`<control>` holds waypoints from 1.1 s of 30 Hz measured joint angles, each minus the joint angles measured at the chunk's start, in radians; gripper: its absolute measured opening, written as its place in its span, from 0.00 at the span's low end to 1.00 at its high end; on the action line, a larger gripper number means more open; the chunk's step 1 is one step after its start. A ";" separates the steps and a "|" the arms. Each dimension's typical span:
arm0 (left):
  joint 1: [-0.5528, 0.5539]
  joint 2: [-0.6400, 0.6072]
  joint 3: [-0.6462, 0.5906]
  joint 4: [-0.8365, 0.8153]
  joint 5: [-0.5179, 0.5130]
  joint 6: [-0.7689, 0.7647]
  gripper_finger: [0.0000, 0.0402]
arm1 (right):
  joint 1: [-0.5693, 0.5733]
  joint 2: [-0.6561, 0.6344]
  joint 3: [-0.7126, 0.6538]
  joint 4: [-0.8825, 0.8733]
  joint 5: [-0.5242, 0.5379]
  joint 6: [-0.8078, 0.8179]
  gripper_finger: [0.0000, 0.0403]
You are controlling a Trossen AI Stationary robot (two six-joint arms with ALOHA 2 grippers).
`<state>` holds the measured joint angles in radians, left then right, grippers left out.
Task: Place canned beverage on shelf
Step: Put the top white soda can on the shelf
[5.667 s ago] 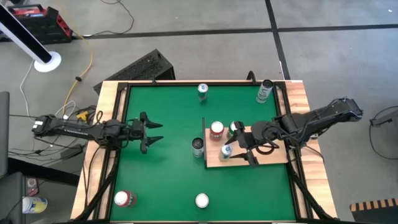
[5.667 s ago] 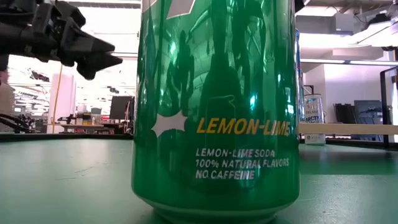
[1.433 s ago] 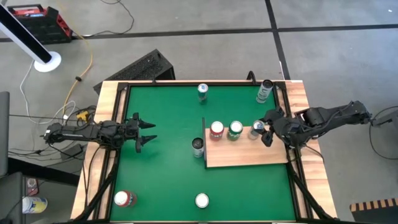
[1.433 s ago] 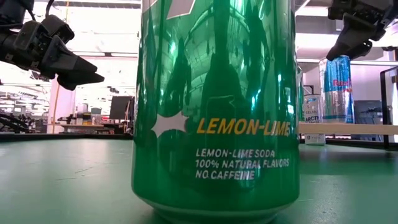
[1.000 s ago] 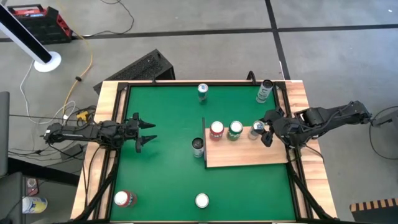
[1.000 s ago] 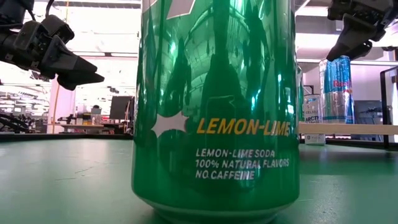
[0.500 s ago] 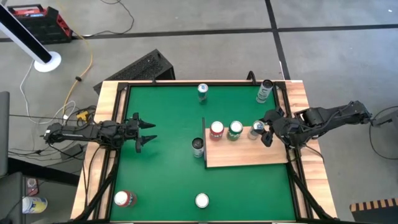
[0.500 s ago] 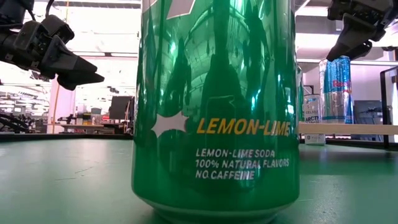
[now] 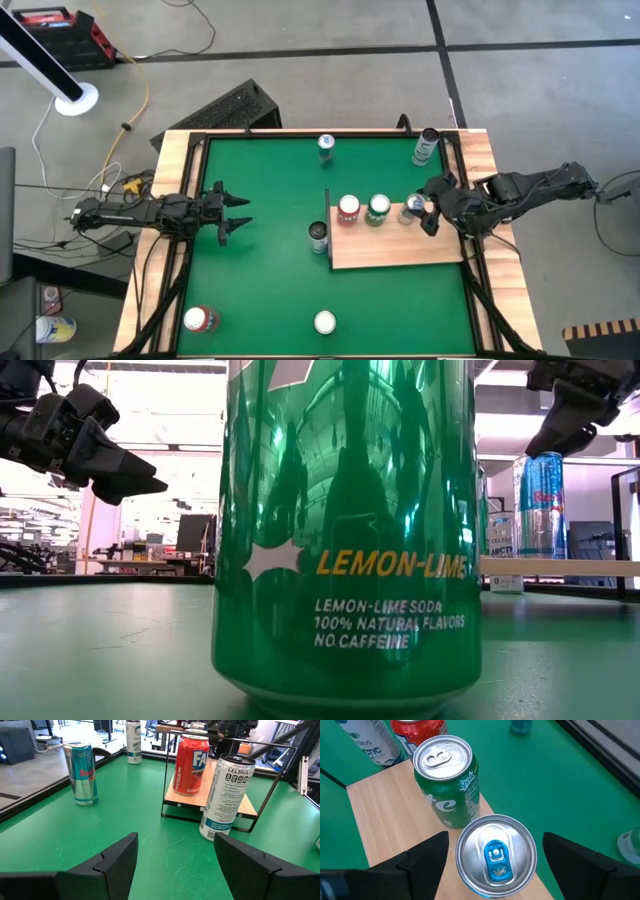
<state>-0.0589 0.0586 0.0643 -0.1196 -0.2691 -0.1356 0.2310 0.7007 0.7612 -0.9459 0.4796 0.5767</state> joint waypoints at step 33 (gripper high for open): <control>0.000 0.000 0.000 0.000 0.000 0.000 0.61 | -0.666 0.405 0.418 -0.120 0.061 -0.142 0.93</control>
<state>-0.0593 0.0586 0.0643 -0.1196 -0.2691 -0.1352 -0.4349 1.1052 1.1795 -1.0662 0.5407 0.4343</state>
